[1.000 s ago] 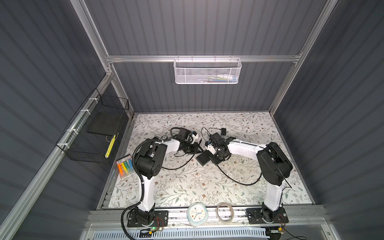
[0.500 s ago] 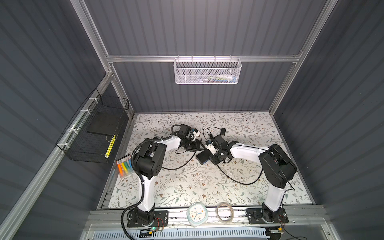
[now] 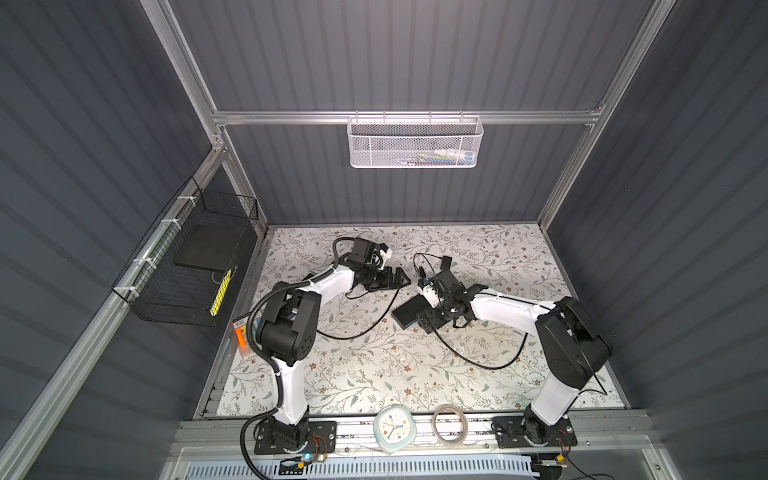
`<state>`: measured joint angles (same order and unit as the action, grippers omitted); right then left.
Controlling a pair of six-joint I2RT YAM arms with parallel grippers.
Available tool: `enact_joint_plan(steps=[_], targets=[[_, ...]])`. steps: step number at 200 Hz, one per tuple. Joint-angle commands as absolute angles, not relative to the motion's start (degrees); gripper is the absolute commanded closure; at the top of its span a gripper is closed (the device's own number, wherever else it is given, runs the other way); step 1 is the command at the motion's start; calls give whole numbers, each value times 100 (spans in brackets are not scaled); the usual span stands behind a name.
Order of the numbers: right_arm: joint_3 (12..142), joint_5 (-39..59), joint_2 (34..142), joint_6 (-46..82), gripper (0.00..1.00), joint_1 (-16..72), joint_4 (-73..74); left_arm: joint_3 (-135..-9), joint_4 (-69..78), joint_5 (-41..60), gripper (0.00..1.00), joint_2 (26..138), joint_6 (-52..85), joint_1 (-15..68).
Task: Insert the plug into the switch port
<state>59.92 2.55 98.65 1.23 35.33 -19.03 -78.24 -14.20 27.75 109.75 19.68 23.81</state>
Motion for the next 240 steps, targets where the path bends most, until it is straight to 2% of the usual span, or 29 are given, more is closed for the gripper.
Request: enact_joint_plan(steps=[1, 41, 72, 106, 145, 169, 207, 214, 225, 240], targets=[[5930, 29, 9395, 103, 1, 3346, -2019, -7740, -1614, 1271, 0, 10172, 1704, 2286], [5598, -297, 8091, 185, 1, 2733, -1593, -6715, -826, -582, 0, 8732, 1485, 2094], [4654, -779, 6716, 445, 1, 2070, -572, -5420, 280, -2311, 0, 7707, 1173, 1957], [3434, -1748, 5363, 624, 1, 1376, 557, -4039, 1580, -3102, 0, 7106, 763, 1451], [2186, -1935, 4851, 749, 1, 337, 1628, -3218, 2125, -2775, 0, 7387, 1028, 615], [1819, -1902, 5021, 823, 1, -3, 1991, -2906, 2939, -2605, 0, 7857, 930, 499], [1081, -1831, 5700, 827, 1, -126, 3995, -2610, 4532, -2184, 0, 9010, 823, 137], [1055, -1701, 5937, 769, 1, -140, 4305, -2574, 4740, -1740, 0, 9179, 912, -113], [1073, -1590, 6348, 693, 1, -158, 4814, -2816, 4173, -1009, 0, 9188, 939, -377], [1193, -1275, 6800, 624, 1, -163, 5179, -2746, 4587, -377, 0, 9302, 758, -457]])
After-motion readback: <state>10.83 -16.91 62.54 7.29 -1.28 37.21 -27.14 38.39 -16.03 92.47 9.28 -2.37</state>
